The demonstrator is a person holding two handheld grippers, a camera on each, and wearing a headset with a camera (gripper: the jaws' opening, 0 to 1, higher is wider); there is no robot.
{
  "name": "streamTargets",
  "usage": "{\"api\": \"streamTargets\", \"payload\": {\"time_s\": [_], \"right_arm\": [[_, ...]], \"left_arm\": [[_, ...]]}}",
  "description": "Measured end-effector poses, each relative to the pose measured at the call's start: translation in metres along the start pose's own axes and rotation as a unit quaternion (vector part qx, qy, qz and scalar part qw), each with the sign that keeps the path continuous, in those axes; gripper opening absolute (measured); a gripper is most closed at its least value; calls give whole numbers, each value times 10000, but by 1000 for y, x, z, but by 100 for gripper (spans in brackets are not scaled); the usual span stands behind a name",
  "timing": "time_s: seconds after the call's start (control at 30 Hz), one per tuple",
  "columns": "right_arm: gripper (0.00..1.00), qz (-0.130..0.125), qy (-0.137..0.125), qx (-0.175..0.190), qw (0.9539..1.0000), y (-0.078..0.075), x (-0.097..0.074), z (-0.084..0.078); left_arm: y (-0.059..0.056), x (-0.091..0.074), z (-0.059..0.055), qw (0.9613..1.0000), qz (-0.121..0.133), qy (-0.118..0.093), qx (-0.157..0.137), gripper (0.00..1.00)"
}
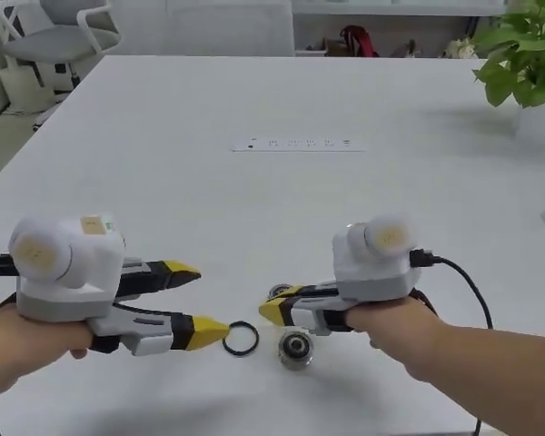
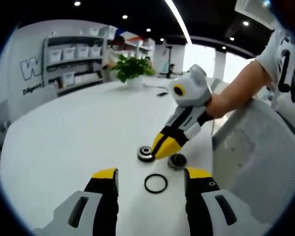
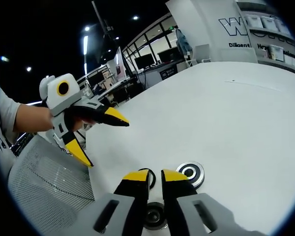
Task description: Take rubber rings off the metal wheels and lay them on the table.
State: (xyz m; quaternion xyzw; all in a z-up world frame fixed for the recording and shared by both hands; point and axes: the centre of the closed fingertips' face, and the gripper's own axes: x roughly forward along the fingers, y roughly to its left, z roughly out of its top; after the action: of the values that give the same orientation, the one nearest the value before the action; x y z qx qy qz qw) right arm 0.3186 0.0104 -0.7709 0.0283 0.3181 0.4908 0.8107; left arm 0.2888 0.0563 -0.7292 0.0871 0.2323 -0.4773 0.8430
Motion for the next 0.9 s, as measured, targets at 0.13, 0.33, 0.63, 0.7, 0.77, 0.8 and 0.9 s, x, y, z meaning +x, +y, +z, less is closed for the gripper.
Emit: {"api": "streamTargets", "payload": {"time_s": [0.13, 0.33, 0.63, 0.7, 0.77, 0.8, 0.9], "right_arm": [[8, -110, -120, 5, 9999, -9, -8, 8], [9, -233, -182, -35, 9996, -21, -17, 12], [12, -399, -162, -164, 9989, -38, -26, 7], [12, -435, -140, -286, 9985, -41, -27, 6], [13, -440, -126, -372, 9983, -44, -28, 4], [13, -441, -119, -407, 9981, -46, -28, 3], [14, -427, -108, -516, 9977, -48, -28, 0]], "left_arm": [[3, 4, 6, 10000, -15, -18, 54, 54], [9, 14, 15, 9999, -20, -47, 99, 53], [15, 30, 18, 9999, -41, 12, 146, 52], [17, 33, 17, 9999, -41, 48, 153, 52], [17, 36, 16, 9998, -47, 73, 150, 51], [18, 37, 15, 9998, -50, 88, 151, 51], [19, 42, 13, 9998, -54, 129, 139, 50]]}}
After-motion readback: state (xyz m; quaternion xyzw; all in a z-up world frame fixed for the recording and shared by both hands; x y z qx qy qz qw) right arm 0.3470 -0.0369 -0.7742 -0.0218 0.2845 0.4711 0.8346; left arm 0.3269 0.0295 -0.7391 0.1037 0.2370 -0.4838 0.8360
